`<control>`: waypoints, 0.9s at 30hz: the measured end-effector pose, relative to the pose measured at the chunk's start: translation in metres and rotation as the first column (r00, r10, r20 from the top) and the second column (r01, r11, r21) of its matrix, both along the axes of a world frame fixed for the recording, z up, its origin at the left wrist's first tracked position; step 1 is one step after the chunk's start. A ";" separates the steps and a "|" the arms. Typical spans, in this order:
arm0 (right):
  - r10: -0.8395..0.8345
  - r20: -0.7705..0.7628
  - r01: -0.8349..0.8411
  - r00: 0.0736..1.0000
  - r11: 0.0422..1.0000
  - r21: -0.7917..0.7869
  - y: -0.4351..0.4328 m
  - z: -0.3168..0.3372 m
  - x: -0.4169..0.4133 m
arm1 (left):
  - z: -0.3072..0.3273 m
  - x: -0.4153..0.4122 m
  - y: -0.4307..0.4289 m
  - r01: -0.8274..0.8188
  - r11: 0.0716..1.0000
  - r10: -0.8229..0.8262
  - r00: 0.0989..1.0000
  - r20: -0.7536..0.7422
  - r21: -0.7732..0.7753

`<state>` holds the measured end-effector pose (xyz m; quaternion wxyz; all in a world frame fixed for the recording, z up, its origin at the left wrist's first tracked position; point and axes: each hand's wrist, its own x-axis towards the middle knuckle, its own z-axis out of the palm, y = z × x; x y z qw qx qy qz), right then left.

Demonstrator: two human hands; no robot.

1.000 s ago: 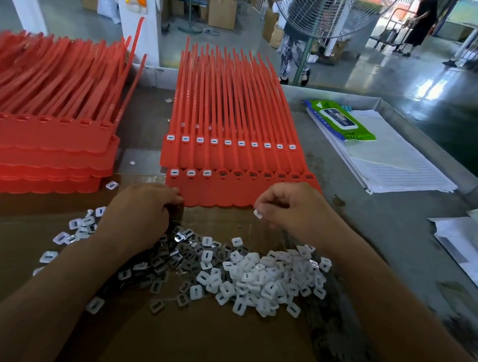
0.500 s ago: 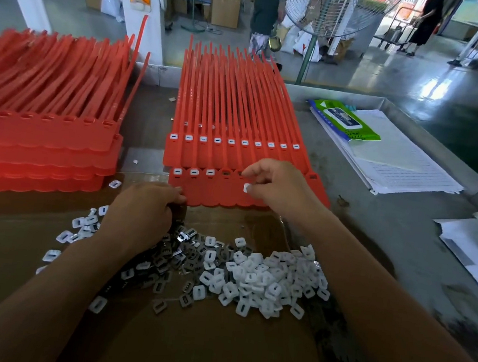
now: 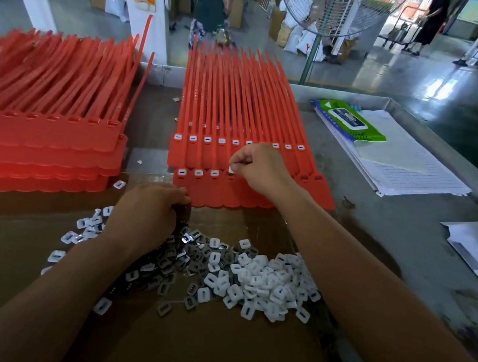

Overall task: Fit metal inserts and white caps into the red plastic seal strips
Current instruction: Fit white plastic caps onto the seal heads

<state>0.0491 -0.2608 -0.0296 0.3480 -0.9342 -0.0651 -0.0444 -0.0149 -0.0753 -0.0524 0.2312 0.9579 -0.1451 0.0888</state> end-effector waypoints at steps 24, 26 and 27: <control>-0.039 -0.078 0.033 0.996 0.996 -0.087 0.007 -0.006 0.003 | 0.001 -0.001 0.000 0.007 1.000 -0.007 1.000 0.023 0.000; -0.045 -0.091 0.036 0.995 0.995 -0.097 0.008 -0.005 0.005 | 0.001 -0.001 0.000 0.010 1.000 -0.010 1.000 0.022 0.005; -0.046 -0.104 0.036 0.994 0.994 -0.102 0.008 -0.005 0.006 | 0.001 -0.001 0.000 0.012 1.000 -0.012 1.000 0.021 0.007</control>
